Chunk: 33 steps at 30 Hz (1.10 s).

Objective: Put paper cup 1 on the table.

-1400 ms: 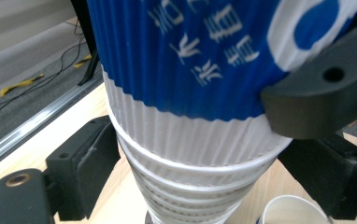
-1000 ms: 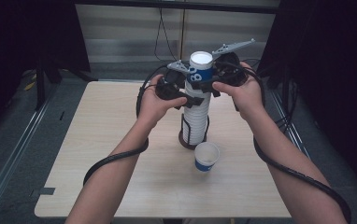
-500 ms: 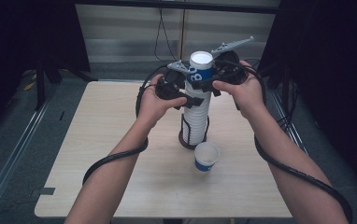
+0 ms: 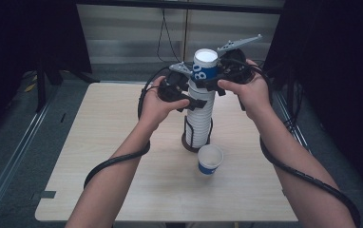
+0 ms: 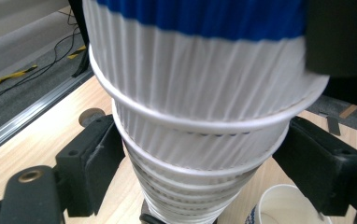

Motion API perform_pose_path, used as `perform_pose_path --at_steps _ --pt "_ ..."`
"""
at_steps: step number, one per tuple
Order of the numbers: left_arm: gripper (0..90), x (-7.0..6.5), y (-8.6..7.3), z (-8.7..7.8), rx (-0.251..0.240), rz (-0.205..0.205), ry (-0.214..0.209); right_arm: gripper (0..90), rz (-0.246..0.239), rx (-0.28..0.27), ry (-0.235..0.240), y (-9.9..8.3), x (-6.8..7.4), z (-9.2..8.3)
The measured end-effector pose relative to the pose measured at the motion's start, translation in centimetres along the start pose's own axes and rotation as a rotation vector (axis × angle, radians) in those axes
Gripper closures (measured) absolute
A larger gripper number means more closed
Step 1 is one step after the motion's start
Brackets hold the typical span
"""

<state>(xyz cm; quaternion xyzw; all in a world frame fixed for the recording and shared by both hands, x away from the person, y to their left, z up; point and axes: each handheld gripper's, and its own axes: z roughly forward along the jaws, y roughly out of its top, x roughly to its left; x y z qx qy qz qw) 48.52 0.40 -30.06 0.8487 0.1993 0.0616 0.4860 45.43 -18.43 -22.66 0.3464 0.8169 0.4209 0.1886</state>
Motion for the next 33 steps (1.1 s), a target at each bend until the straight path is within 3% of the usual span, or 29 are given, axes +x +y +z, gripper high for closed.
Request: perform_pose_path --at_steps 19,28,33 --pt "16.5 0.0 -0.3 0.0 -0.017 -0.019 -0.006 23.4 0.002 -0.053 0.015 1.0 -0.2 -1.3" --pt "15.9 0.2 -0.5 0.0 -0.023 -0.055 -0.021 23.0 -0.004 -0.037 0.017 1.0 -0.1 -1.4" --pt "16.0 0.1 -0.5 0.0 -0.016 -0.048 -0.016 22.9 -0.002 -0.04 0.025 1.4 -0.2 -1.7"
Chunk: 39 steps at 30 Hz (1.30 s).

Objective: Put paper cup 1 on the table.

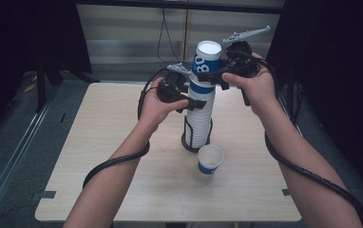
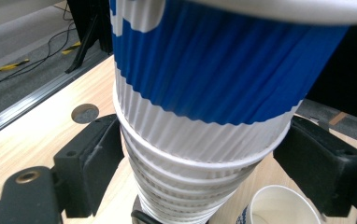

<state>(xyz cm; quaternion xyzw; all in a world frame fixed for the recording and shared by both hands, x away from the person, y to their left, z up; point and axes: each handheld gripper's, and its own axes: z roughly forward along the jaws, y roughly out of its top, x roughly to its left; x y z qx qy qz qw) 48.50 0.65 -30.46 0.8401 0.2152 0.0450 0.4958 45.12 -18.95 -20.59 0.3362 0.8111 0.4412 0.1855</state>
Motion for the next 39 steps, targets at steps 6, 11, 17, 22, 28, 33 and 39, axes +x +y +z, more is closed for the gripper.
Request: perform_pose_path --at_steps 6,11,17,22,28,33,39 --pt "16.3 0.0 -0.1 0.0 0.016 -0.002 -0.005 22.7 -0.004 0.004 0.002 0.4 0.0 -0.4" --pt "16.4 0.0 -0.1 0.1 0.018 -0.003 -0.009 22.7 -0.003 0.009 0.007 0.5 -0.1 -0.7" --pt "16.6 0.0 -0.2 0.2 0.015 -0.013 -0.013 22.7 -0.007 0.03 0.011 0.9 -0.2 -0.9" --pt "16.6 0.0 -0.3 0.3 0.021 -0.009 -0.014 22.7 -0.001 0.021 0.011 1.3 -0.2 -1.2" --pt "16.3 0.0 -0.3 0.4 0.024 -0.007 -0.014 22.6 -0.005 0.011 0.011 2.0 -0.3 -1.8" --pt "16.2 -0.1 -0.3 0.4 0.029 -0.007 -0.014 22.6 -0.006 0.004 0.009 2.1 -0.3 -2.2" --pt "16.1 -0.1 -0.3 0.5 0.024 -0.009 -0.02 22.5 -0.004 -0.005 0.006 2.2 -0.4 -2.7"
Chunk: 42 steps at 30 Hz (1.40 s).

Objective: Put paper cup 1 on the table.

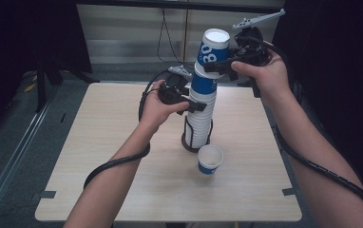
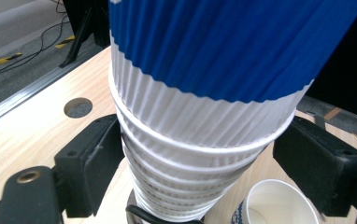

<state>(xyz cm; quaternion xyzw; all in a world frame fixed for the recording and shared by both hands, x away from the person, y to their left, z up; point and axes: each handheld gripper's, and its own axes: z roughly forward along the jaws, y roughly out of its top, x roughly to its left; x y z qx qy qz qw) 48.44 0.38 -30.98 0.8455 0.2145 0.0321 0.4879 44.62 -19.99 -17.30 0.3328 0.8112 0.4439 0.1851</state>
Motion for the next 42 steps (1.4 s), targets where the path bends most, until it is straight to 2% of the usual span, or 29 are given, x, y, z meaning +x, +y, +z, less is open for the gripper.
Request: perform_pose_path --at_steps 17,20,25,33,42 --pt "15.6 0.1 -0.1 -0.1 0.005 -0.002 0.013 22.3 0.006 -0.049 0.01 0.6 -0.2 -1.2" --pt "15.7 0.1 -0.1 -0.1 0.016 0.006 0.011 22.3 0.007 -0.053 0.01 0.4 -0.3 -1.6" --pt "15.7 0.0 -0.3 0.0 0.002 -0.01 0.016 22.3 -0.008 -0.058 0.014 0.2 -0.4 -2.6" --pt "16.6 -0.1 -0.4 0.0 0.009 -0.005 0.025 22.3 -0.008 -0.053 0.002 -1.3 -1.2 -4.5" --pt "17.4 0.0 -0.6 0.1 0.008 -0.01 0.024 22.3 0.008 -0.053 0.013 -3.6 -2.3 -5.9"
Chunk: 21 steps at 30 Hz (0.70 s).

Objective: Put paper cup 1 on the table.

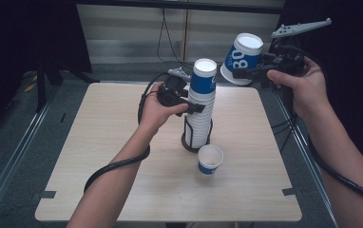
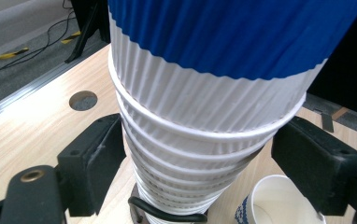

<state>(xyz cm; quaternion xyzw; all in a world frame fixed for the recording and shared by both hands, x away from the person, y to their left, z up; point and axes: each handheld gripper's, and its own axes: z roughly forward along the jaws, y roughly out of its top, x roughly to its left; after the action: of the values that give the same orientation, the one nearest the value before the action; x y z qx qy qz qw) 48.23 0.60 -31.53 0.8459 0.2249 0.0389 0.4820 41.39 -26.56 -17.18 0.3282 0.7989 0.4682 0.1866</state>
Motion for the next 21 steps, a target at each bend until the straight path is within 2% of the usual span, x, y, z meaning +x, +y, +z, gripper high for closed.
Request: perform_pose_path --at_steps 6,21 --pt "17.4 -0.2 -0.1 -0.1 0.009 0.006 -0.004 22.3 -0.007 0.016 0.005 -1.4 -0.2 -0.2" --pt "17.0 -0.2 -0.8 -1.2 0.026 0.009 -0.01 22.4 -0.02 0.062 0.039 -4.8 -0.1 0.9"
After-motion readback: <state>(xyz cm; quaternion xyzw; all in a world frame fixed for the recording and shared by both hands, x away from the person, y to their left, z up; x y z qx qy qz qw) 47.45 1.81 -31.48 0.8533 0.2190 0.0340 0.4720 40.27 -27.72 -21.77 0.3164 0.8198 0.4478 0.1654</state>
